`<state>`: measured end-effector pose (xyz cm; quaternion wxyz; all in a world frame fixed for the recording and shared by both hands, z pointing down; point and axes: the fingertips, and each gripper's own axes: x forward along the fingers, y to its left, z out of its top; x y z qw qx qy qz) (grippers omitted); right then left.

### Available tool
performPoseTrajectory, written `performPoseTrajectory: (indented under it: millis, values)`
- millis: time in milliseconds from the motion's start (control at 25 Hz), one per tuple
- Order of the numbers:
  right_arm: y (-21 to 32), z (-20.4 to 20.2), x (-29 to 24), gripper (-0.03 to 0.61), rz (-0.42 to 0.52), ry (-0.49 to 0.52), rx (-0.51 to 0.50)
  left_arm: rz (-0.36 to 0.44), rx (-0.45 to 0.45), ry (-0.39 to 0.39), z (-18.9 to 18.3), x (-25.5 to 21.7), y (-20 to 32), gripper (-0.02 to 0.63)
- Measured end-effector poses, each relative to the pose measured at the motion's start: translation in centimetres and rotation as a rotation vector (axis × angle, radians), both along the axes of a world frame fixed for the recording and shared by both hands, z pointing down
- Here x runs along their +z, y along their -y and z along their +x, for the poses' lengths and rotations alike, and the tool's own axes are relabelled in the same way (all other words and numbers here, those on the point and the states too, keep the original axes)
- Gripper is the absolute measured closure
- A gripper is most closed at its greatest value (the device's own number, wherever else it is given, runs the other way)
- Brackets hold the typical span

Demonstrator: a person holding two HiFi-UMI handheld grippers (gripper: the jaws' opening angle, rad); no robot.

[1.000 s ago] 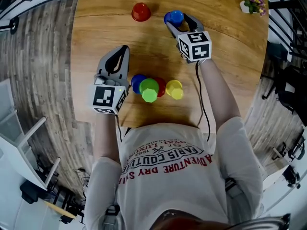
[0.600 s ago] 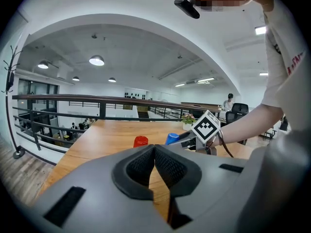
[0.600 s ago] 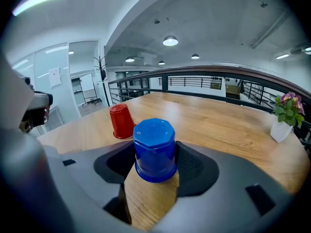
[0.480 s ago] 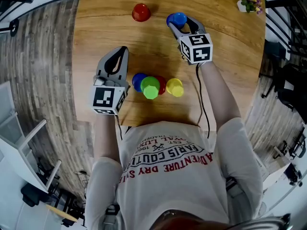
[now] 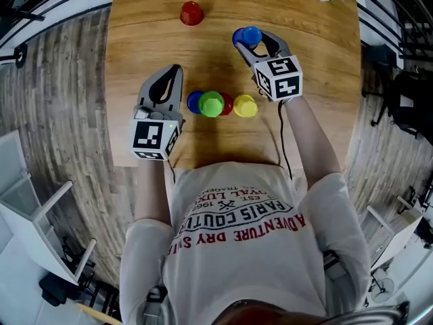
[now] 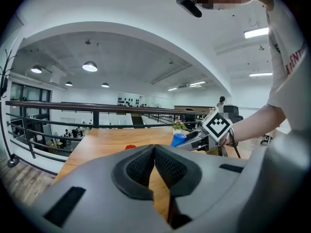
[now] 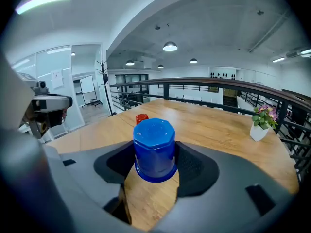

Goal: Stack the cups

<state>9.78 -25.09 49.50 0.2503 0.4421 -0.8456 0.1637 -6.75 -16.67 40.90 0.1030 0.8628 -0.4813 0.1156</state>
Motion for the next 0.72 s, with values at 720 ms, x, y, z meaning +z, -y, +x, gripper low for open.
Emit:
performPoseTrajectory:
  millis: [720]
  values:
    - [-14.6,-1.1,-1.0,0.308,-0.045,0.009,0.02,0.017,0.104,-0.02,0.4,-1.2,-7.2,0.597]
